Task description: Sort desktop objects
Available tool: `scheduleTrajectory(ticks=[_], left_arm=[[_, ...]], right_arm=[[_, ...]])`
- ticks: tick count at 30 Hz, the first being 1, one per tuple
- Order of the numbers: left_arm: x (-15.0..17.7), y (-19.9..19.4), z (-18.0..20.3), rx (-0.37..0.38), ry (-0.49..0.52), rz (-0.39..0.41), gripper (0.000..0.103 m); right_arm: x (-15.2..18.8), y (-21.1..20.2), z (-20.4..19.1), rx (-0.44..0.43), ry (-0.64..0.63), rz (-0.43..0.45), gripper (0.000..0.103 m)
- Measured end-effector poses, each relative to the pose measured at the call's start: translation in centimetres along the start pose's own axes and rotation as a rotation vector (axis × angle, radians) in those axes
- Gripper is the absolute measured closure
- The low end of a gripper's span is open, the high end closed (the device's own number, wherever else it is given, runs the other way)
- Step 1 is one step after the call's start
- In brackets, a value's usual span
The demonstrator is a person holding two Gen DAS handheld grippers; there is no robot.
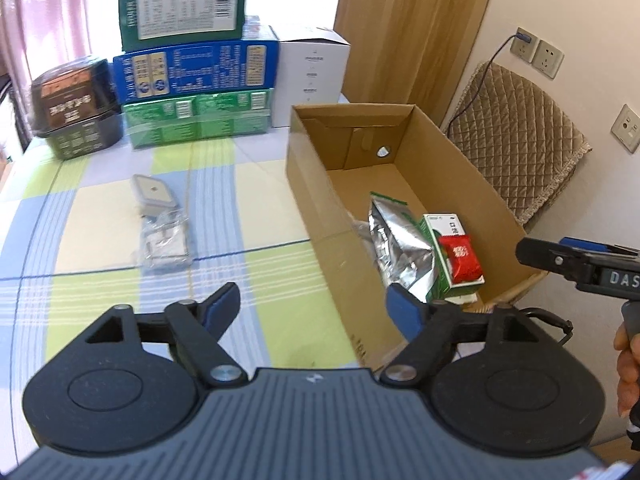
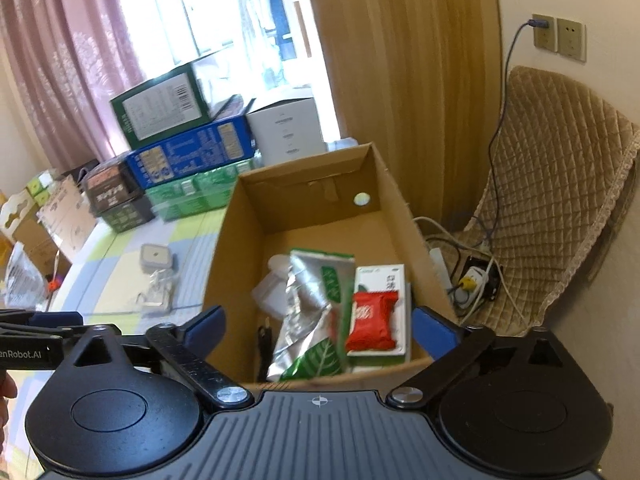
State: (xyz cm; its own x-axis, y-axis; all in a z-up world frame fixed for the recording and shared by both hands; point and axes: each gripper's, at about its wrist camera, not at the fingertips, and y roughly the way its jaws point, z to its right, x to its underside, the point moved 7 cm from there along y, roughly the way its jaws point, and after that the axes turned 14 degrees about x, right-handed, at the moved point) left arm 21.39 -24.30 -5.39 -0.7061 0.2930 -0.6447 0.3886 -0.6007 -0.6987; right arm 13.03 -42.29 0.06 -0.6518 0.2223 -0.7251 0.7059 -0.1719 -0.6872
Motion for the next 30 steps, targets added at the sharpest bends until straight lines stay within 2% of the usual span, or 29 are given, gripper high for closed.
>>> scheduleTrajectory(ticks=[5, 13, 20, 30], left_arm=[[1.9, -2.3, -1.6, -0.018, -0.028, 0.006, 0.019], [4.5, -6.3, -4.4, -0.067, -0.046, 0.041, 0.002], [6.6, -9.3, -8.4, -0.133, -0.099, 0.056, 0.002], [8.0, -11.4, -13.2, -0.183, -0.139, 0.062, 0.002]], right_arm=[[1.1, -1.3, -1.9, -0.01, -0.036, -0.005, 0.002], [2.1, -3.1, -5.5, -0.052, -0.08, 0.001, 0.002], [3.2, -4.3, -9.4, -0.103, -0.136, 0.004, 0.002], [4.0, -4.1, -16.0, -0.178, -0.219, 0.013, 0.002]])
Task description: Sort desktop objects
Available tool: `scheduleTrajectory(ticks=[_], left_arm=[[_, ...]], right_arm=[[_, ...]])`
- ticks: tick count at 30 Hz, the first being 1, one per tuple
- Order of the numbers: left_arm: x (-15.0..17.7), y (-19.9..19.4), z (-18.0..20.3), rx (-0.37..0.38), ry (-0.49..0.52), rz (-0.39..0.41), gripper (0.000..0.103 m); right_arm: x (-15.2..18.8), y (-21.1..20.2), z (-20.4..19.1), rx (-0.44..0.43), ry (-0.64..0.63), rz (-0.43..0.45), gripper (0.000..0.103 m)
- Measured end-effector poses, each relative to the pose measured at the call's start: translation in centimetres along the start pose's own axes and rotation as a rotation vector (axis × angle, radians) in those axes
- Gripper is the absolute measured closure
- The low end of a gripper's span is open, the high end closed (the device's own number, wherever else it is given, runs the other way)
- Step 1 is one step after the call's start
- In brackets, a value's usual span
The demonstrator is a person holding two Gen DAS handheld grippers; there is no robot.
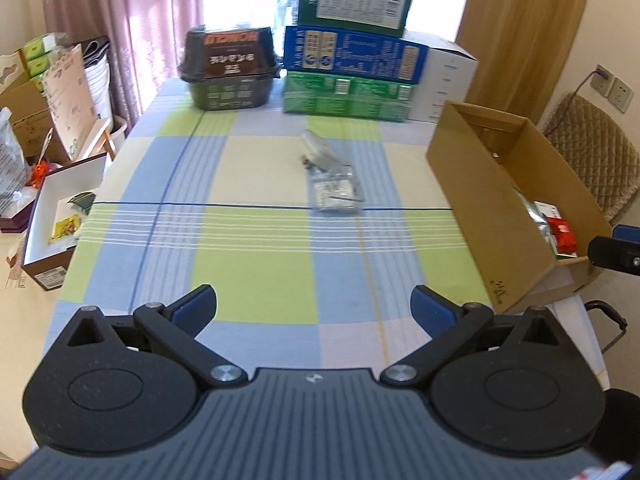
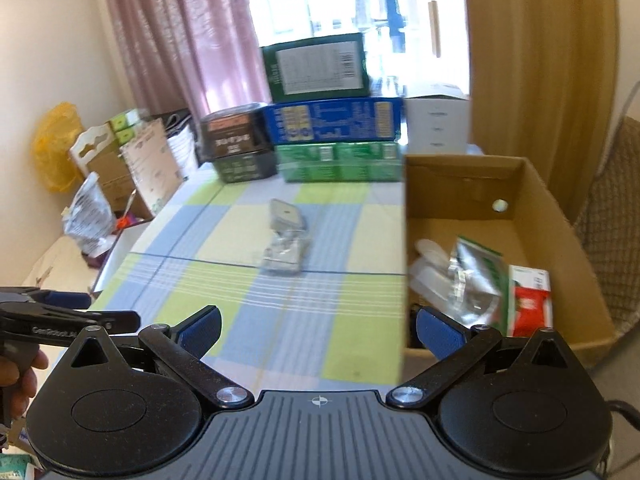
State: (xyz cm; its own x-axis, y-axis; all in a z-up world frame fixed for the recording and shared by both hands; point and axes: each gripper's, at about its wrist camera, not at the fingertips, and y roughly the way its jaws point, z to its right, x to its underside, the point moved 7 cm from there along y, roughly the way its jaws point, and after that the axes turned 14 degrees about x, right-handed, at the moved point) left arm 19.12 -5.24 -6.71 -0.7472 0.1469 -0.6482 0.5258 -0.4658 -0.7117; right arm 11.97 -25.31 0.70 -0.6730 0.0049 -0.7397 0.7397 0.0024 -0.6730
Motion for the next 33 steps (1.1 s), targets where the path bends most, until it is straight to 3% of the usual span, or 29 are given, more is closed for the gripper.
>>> scheduleTrajectory(ticks=[8, 20, 25, 33], left_arm=[[-1.1, 1.4, -4.9, -0.054, -0.024, 0.021, 0.002], [-4.6, 8.5, -11.2, -0.176, -0.051, 0.133, 0.002], [-5.9, 11.7, -12.2, -0.181, -0.023, 0.189, 0.002], [-6.0, 15.0, -15.0, -0.168, -0.111, 0.202, 0.002]], right_arm=[[-0.6, 4.9, -5.0, -0.039, -0.053, 0.004, 0.002], [-0.5, 18.6, -8.3, -0.02, -0.044, 0.028, 0.003], [-0.2, 22.8, -8.6, -0.006, -0.033, 0.047, 0.01], [-0.4, 27.2, -10.3, -0.022, -0.036, 0.054, 0.018]])
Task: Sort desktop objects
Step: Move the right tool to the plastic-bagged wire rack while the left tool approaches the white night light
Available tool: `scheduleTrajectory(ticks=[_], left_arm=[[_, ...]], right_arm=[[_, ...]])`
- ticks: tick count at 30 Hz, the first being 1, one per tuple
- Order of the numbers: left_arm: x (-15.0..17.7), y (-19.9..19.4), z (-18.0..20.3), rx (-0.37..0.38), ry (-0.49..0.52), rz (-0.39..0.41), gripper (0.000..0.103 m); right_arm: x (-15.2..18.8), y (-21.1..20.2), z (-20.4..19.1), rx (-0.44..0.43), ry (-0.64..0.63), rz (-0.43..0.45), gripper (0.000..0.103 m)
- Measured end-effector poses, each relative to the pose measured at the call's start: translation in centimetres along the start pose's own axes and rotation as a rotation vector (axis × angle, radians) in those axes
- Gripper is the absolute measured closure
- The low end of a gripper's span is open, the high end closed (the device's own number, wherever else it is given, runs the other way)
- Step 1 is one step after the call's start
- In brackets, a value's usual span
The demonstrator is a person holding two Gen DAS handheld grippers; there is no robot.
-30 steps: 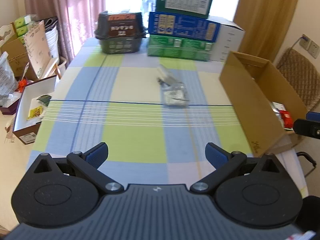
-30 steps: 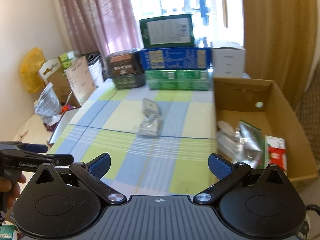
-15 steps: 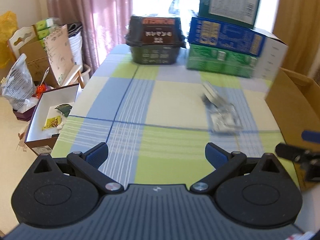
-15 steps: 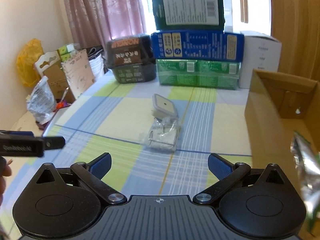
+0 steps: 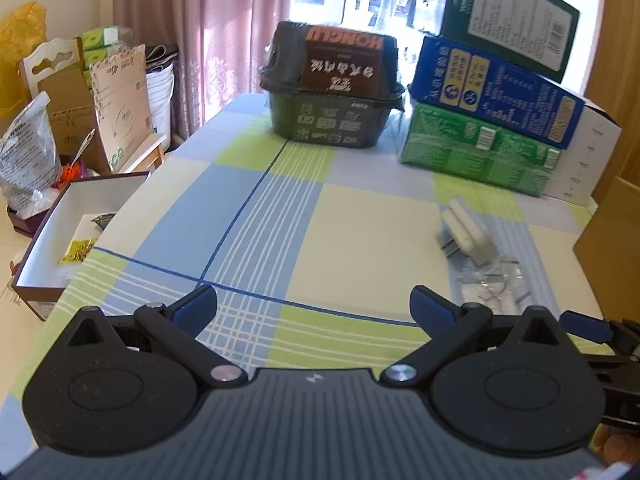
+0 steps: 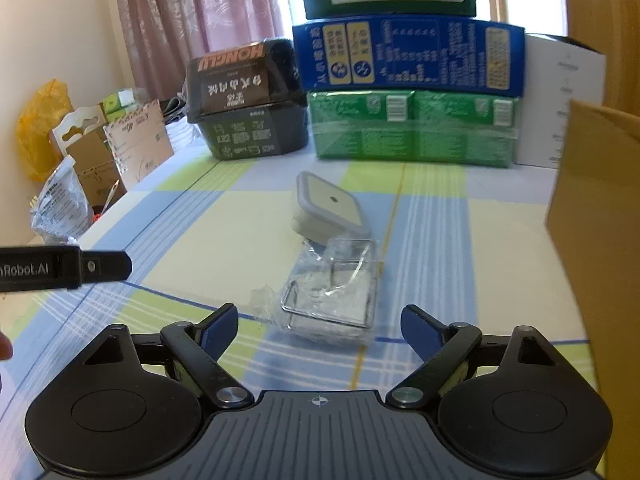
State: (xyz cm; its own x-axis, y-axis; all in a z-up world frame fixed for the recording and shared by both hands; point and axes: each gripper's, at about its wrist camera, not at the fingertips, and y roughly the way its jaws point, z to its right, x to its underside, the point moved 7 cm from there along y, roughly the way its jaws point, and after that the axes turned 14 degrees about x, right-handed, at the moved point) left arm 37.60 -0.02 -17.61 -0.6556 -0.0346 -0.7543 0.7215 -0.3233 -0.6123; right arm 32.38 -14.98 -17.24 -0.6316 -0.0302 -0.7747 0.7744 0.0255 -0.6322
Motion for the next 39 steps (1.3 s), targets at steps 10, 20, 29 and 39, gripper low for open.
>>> scheduleTrajectory(ticks=[10, 20, 29, 39], left_arm=[[1.6, 1.7, -0.3, 0.005, 0.009, -0.044, 0.002], [1.5, 1.9, 0.4, 0.024, 0.023, -0.048, 0.002], [-0.4, 4.3, 4.8, 0.154, 0.123, -0.048, 0.002], [-1.8, 9.5, 7.6, 0.283, 0.321, -0.102, 0.003]], right_arm=[[-0.3, 2.8, -0.2, 0.024, 0.019, -0.007, 0.04], [-0.2, 1.8, 1.3, 0.093, -0.008, 0.01, 0.051], [-1.5, 1.7, 6.1, 0.178, 0.054, 0.007, 0.051], [-2.3, 3.5, 7.0, 0.172, 0.062, -0.003, 0.051]])
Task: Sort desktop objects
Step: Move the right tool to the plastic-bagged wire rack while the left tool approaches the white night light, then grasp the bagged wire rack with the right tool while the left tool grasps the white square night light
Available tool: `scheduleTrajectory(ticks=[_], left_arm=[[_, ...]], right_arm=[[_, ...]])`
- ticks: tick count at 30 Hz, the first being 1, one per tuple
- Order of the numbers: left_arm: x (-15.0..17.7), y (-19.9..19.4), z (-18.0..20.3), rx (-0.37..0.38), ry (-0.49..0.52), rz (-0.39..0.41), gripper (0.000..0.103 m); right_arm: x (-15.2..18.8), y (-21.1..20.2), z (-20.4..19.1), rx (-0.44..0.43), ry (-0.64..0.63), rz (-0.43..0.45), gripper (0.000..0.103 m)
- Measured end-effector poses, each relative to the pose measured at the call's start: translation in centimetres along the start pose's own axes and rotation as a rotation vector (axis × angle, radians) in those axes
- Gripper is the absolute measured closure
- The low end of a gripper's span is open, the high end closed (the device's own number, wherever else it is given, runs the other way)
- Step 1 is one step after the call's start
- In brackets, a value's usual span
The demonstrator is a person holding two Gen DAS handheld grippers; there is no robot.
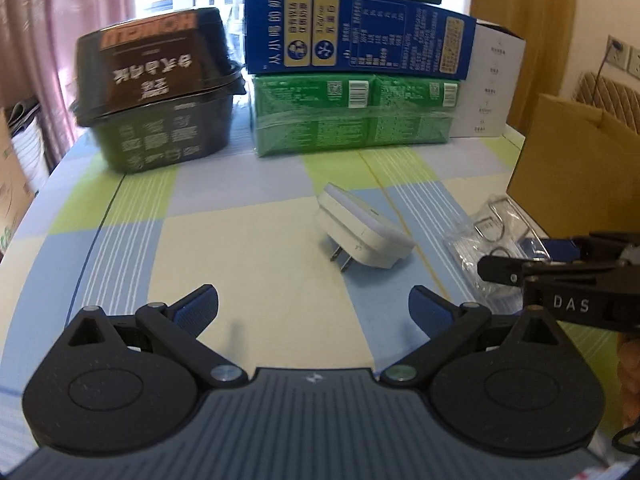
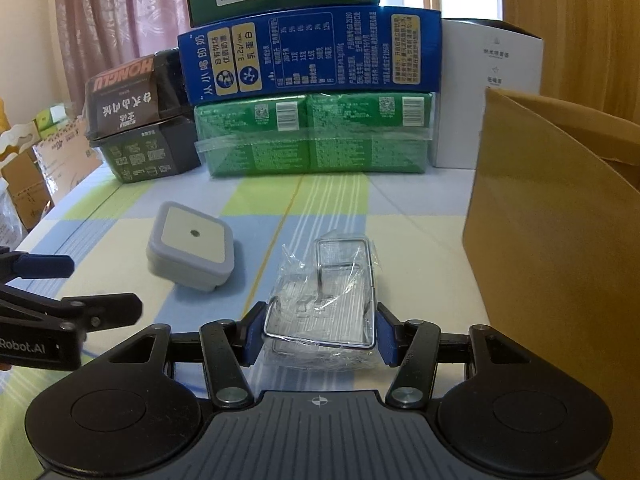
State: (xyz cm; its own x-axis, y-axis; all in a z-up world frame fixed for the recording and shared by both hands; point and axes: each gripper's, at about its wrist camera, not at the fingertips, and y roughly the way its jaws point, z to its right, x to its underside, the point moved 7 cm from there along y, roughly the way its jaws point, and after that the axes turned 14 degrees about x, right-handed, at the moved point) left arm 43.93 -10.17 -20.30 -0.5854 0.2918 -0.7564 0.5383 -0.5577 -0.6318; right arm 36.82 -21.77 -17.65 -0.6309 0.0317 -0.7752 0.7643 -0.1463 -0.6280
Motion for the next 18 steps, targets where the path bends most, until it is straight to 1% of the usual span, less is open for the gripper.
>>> scheduleTrajectory(ticks=[4, 7, 10, 12, 14, 15, 18], left_arm=[[-1.0, 1.0, 0.3, 0.002, 0.028, 0.006, 0.003], [-1.9, 1.8, 1.0, 0.004, 0.054, 0.019, 0.003], [-2.6, 2.8, 1.7, 0.008, 0.087, 0.032, 0.004], [-2.9, 3.6, 2.1, 0.013, 0.103, 0.031, 0.004], [-3.0, 4.4, 2.4, 0.016, 0.114, 0.032, 0.006], [-3.0, 4.7, 2.5, 0.019, 0.12, 0.033, 0.01], [-2.8, 5.4, 2.7, 0.013, 0.138, 0.039, 0.015]], right_arm=[[-0.7, 1.2, 0.4, 0.023, -0.004, 0.016, 0.051], [-0.6, 1.9, 1.1, 0.036, 0.015, 0.012, 0.051], [-0.3, 2.2, 1.4, 0.035, 0.02, 0.013, 0.051], [-0.3, 2.3, 1.4, 0.028, 0.025, 0.031, 0.051], [-0.3, 2.4, 1.5, 0.026, 0.033, 0.031, 0.051], [-0.3, 2.4, 1.6, 0.026, 0.038, 0.031, 0.051], [-0.2, 2.6, 2.0, 0.029, 0.05, 0.029, 0.051]])
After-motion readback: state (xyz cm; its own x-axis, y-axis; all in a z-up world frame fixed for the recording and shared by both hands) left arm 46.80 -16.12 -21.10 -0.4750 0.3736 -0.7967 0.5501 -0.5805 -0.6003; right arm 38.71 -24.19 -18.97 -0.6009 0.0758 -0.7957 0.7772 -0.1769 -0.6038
